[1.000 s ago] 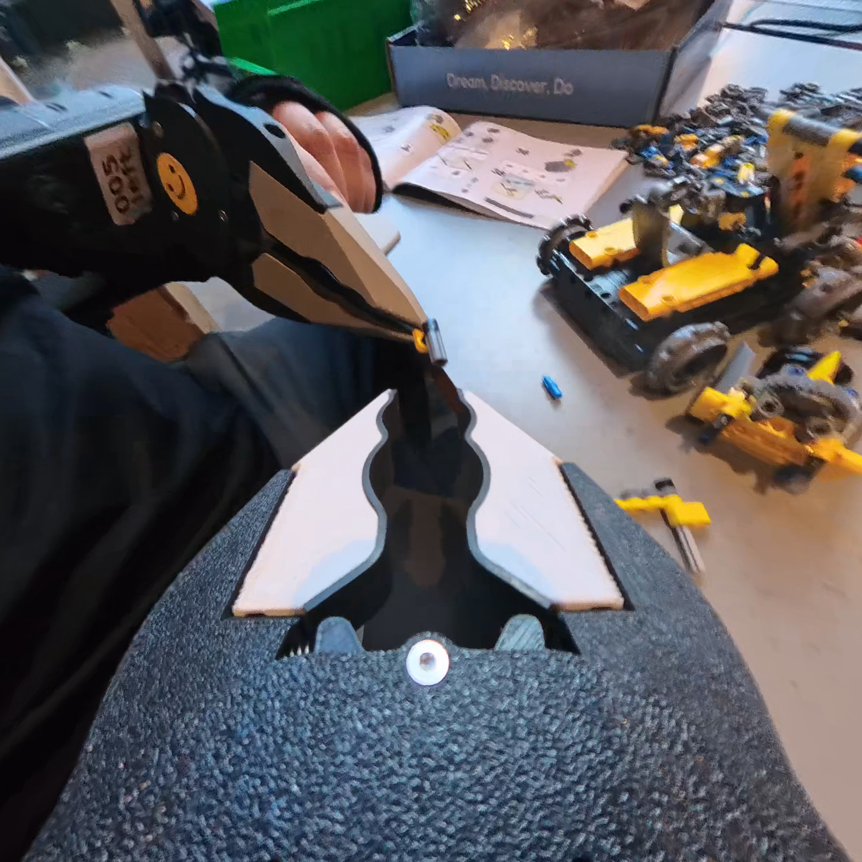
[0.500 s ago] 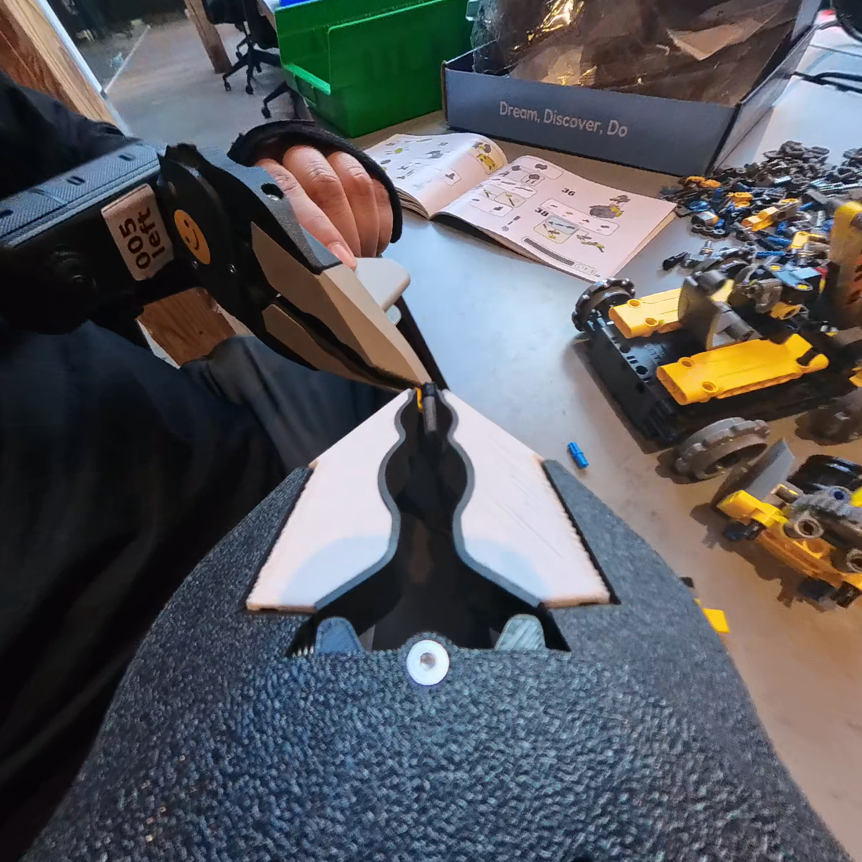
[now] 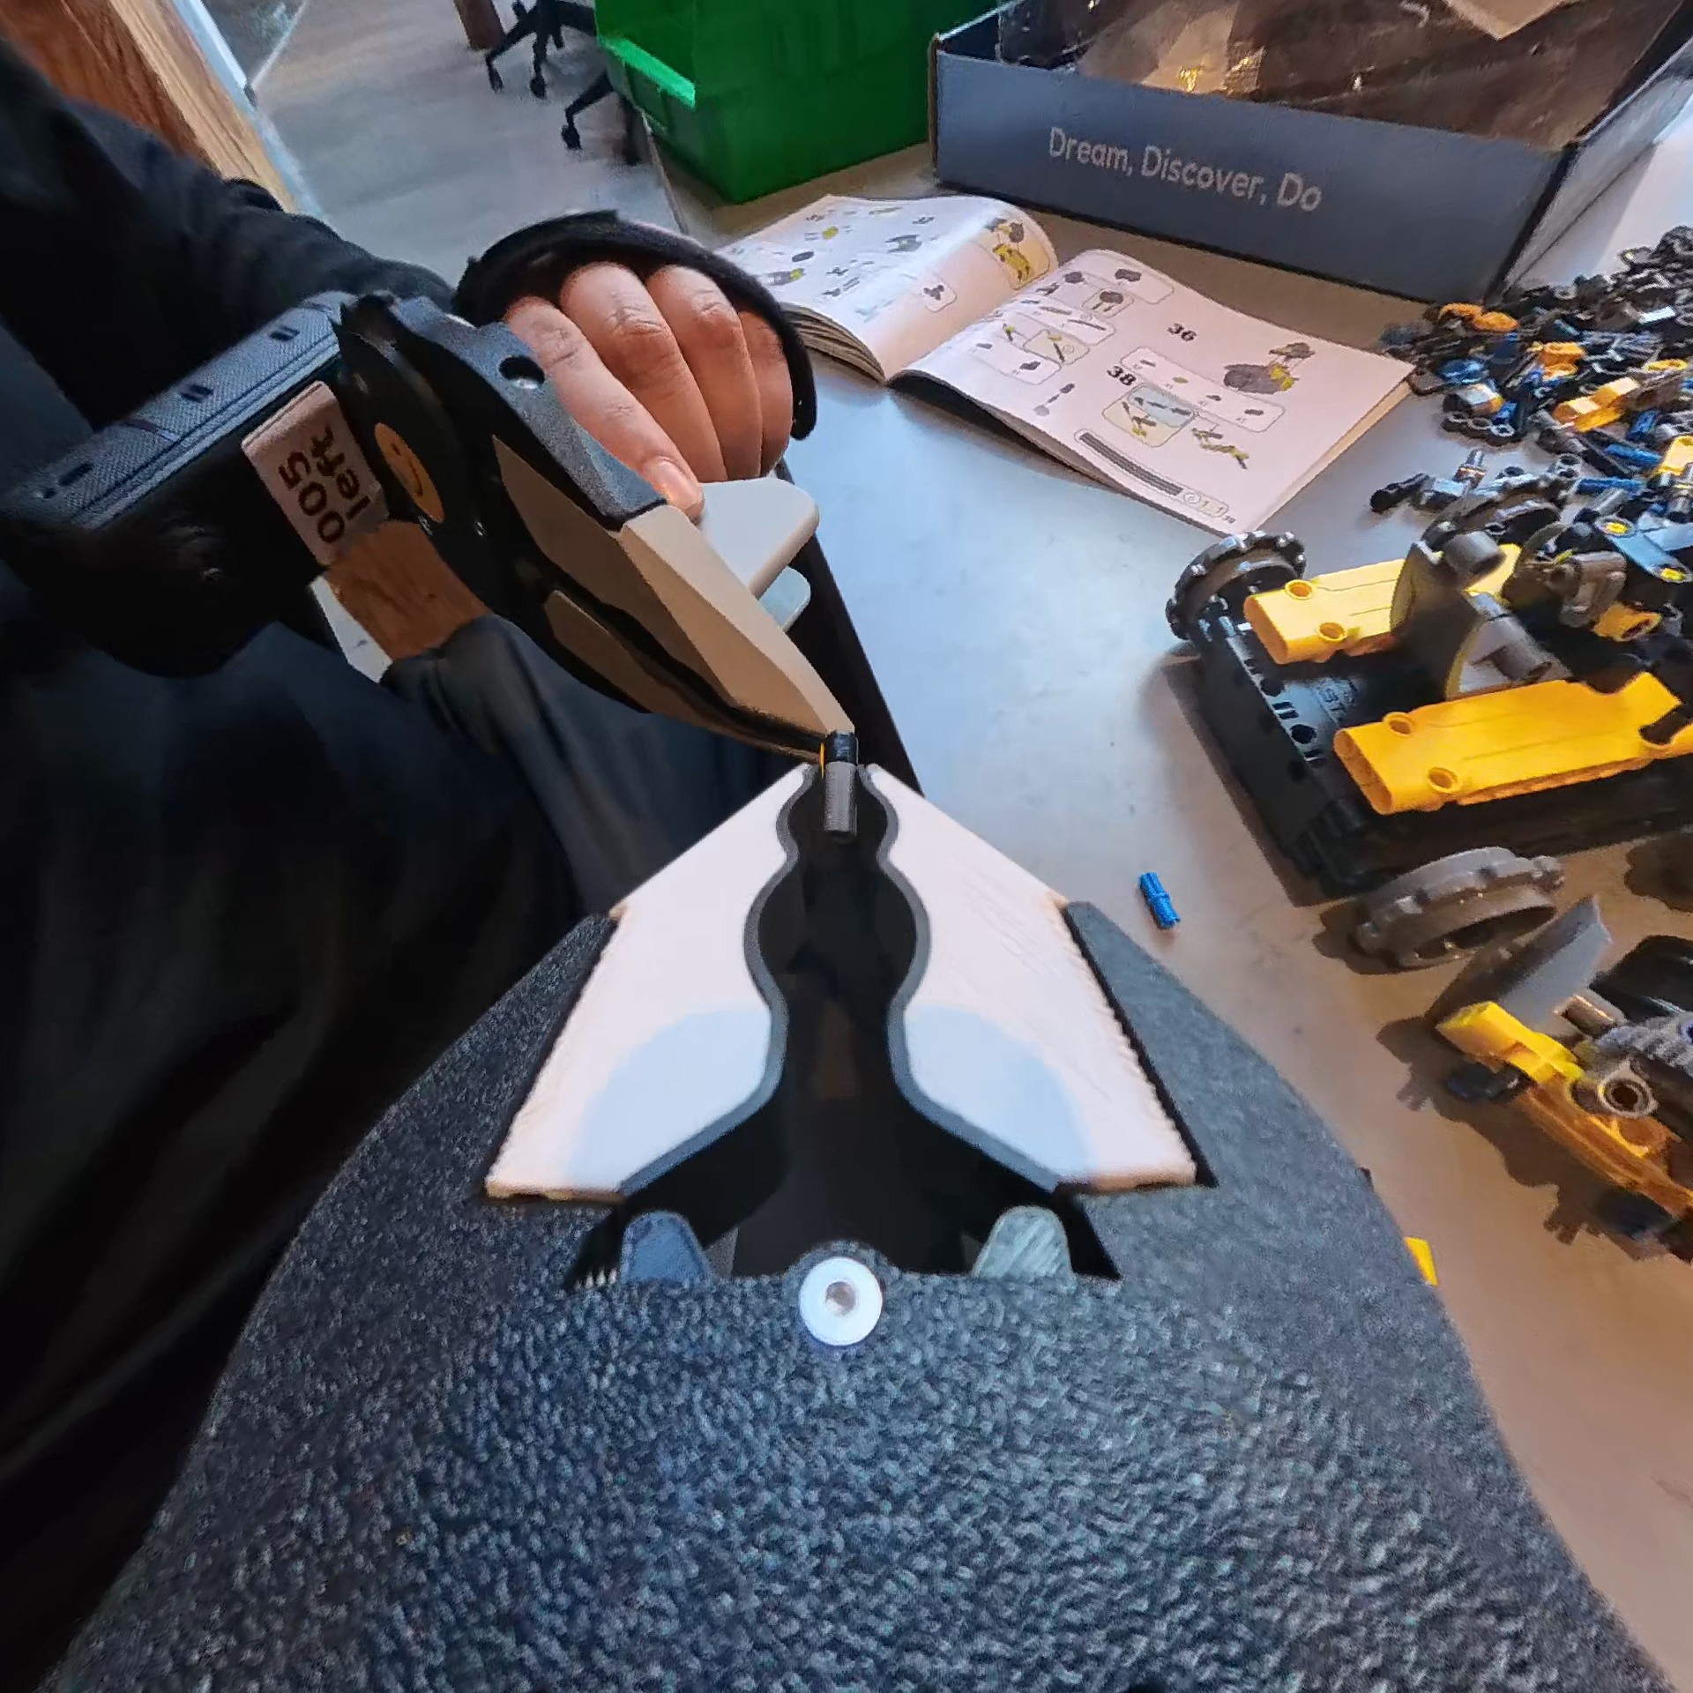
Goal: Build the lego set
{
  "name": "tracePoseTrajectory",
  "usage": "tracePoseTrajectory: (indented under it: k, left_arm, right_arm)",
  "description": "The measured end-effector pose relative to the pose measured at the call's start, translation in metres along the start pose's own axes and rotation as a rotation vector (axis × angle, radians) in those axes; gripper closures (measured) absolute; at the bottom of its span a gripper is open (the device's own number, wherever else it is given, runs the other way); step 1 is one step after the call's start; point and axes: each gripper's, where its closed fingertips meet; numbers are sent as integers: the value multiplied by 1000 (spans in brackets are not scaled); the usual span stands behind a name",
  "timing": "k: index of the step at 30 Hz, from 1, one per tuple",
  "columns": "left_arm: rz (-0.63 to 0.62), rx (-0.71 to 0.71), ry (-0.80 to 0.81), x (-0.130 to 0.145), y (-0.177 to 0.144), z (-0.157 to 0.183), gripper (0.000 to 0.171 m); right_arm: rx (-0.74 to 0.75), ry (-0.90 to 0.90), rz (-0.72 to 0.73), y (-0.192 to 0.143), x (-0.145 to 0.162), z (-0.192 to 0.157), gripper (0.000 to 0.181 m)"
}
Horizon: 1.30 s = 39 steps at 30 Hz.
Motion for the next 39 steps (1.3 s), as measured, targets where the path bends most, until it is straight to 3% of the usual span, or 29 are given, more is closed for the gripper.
tracePoseTrajectory:
  k: [5,13,17,21,23,32,39]
  left_arm:
    - [-1,47,-144,7,1,6,168]
    - [85,248,-880,20,-4,9,155]
    - [191,327,-1101,14,-6,2,154]
    - [183,392,-1162,21,-3,3,156]
    - [174,414,-1132,24,-1,6,165]
    - [161,477,-1137,31,5,11,165]
    - [-24,569,-1139,51,15,35,166]
  right_arm:
    - [6,-30,-14,4,3,5,175]
    - [-11,-139,53,8,-10,10,175]
    - [-1,-213,47,12,-10,13,175]
    - [-16,-219,22,17,-3,16,175]
    - [-18,-215,23,18,-3,18,175]
    - [-22,-159,-20,20,5,28,175]
    - [63,-151,-215,28,33,49,174]
Point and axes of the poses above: each gripper's, where its closed fingertips meet, y out along the fingers, x out of its underside, z = x × y across the jaws, and after that the axes turned 10 degrees about z, right-handed
